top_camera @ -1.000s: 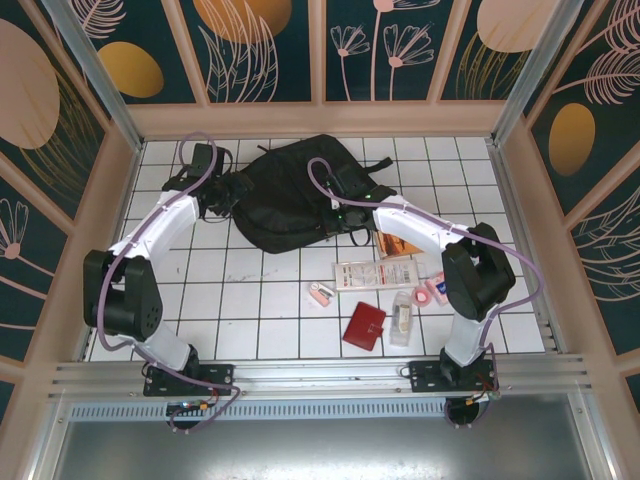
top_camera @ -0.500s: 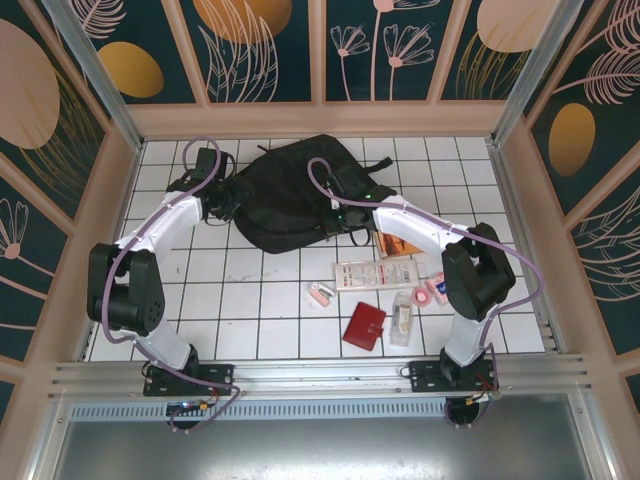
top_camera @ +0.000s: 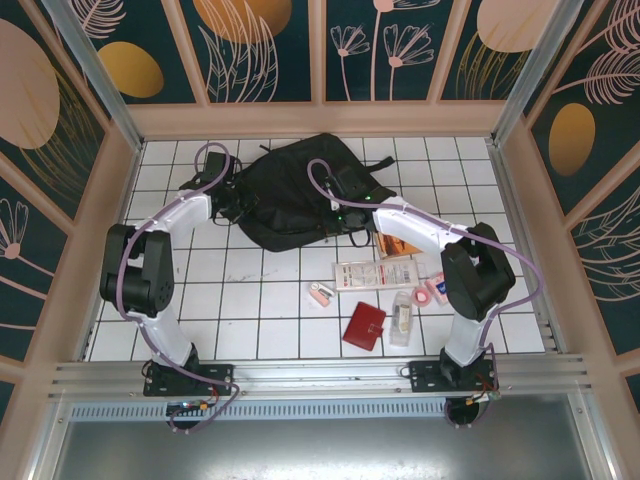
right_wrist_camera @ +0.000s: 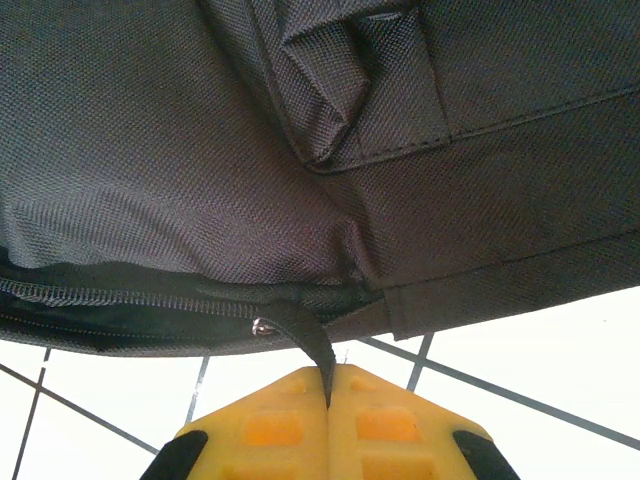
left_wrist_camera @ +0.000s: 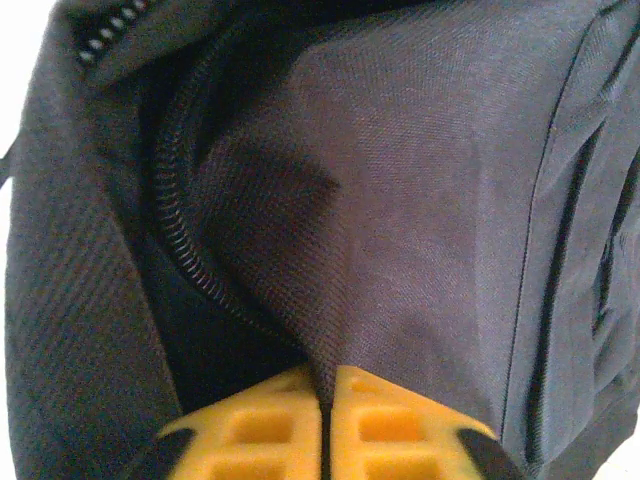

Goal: Pack the student bag
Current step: Open the student bag at the top-center of the table.

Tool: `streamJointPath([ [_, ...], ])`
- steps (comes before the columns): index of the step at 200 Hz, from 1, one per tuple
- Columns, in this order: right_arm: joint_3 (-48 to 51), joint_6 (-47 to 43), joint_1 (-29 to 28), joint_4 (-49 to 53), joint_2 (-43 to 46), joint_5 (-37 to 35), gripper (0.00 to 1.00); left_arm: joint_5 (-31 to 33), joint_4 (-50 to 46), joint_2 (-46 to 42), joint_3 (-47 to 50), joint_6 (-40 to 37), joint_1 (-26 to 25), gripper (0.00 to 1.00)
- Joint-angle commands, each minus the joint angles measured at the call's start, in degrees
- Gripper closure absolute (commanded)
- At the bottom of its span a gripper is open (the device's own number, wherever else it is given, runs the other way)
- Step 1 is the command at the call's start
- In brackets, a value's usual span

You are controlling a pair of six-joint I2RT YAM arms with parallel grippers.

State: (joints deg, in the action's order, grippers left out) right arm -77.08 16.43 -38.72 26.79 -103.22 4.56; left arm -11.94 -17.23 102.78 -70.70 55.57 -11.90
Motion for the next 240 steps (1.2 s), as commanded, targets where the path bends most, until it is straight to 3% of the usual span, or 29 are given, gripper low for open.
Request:
streamJointPath([
  [1, 0.9, 0.0, 0.3, -0.9, 1.4, -0.2, 1.0, -1.5, 2.0, 0.5, -0.1, 0.8, 0.1, 1.0],
  [57, 0.7, 0.0, 1.4, -0.3, 2.9, -3.1, 0.97, -3.1, 3.3, -4.0, -1.1, 3.1, 0.0, 1.0],
  [71, 0.4, 0.0, 1.8, 0.1, 2.9, -4.2, 0.81, -3.9, 3.5, -5.6, -1.5, 4.2, 0.1, 1.0],
  [102, -0.7, 0.3, 2.0, 1.7, 2.6, -9.4, 0.35, -4.3, 4.7, -10.3, -1.1, 8.0, 0.0, 1.0],
  [107, -0.9, 0.4, 2.3, 1.8, 2.4, -10.0, 0.32, -4.4, 5.0, -11.1, -0.9, 8.8, 0.1, 1.0],
  [142, -3.3, 1.6, 4.1, 2.6, -0.5, -14.8, 0.29, -3.6, 6.8, -17.4, 2.1, 14.0, 0.0, 1.0],
  [195, -15.4, 0.8, 6.3, 2.4, -10.5, -12.2, 0.3, -0.8, 9.3, -27.8, 9.9, 22.3, 0.0, 1.0],
  [240, -8.5, -5.3, -2.3, -14.1, 3.3, -6.7, 0.29, 2.3, 6.9, -27.7, 7.5, 21.2, 0.0, 1.0],
])
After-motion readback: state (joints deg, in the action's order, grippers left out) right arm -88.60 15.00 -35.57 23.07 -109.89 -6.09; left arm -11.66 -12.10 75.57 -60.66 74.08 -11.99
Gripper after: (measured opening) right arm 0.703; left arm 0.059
